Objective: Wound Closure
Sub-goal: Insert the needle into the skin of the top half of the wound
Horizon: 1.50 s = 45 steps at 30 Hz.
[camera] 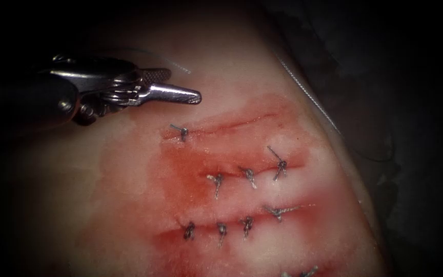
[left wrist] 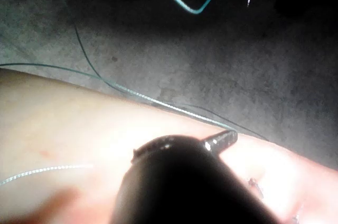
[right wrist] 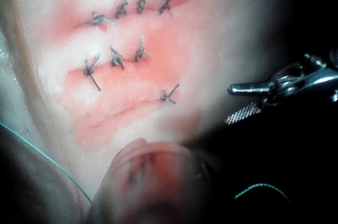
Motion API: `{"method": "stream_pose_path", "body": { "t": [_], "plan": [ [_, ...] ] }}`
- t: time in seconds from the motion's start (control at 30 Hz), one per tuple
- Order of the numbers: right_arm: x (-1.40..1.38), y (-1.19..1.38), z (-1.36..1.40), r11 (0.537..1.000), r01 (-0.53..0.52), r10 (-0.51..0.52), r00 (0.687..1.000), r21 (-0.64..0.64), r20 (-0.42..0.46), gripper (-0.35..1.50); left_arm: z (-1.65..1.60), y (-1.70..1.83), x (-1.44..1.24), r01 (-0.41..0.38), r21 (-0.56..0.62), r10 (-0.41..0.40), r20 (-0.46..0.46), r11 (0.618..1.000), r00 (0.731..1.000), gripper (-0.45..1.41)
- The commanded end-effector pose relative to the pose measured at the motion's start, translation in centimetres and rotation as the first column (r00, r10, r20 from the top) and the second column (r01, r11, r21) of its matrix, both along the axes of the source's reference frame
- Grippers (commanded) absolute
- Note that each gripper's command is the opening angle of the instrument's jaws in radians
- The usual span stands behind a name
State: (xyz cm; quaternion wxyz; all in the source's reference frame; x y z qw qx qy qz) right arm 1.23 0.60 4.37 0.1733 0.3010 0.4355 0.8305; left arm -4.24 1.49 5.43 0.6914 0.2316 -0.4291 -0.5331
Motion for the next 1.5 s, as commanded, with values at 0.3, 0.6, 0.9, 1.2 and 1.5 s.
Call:
{"method": "stream_pose_path", "body": {
  "t": [0.3, 0.6, 0.9, 1.2, 1.5],
  "plan": [
    [0.36, -0.16, 0.64, 0.690, 0.180, 0.317, 0.796, 0.701, -0.516, -0.35, 0.08, 0.17, 0.14, -0.010, 0.111, -0.009, 0.171, 0.994, 0.985, 0.71],
    [0.61, -0.41, 1.13, 0.458, 0.477, 0.525, 0.536, 0.750, -0.661, -0.35, 0.08, 0.21, 0.26, 0.039, 0.273, -0.097, 0.204, 0.961, 0.974, 0.81],
    [0.72, -0.55, 1.26, 0.432, 0.571, 0.479, 0.510, 0.698, -0.714, -0.35, 0.36, -0.06, 0.13, 0.038, 0.332, -0.115, 0.217, 0.943, 0.969, 1.03],
    [1.06, -0.82, 1.37, 0.395, 0.591, 0.514, 0.492, 0.703, -0.703, -0.35, 0.58, -0.27, -0.09, -0.052, 0.362, -0.049, 0.265, 0.931, 0.963, 1.20],
    [1.09, -0.75, 1.54, 0.596, 0.493, 0.420, 0.482, 0.634, -0.769, -0.35, 0.62, -0.17, 0.06, -0.034, 0.351, -0.061, 0.255, 0.936, 0.965, 1.18]
  ]
}}
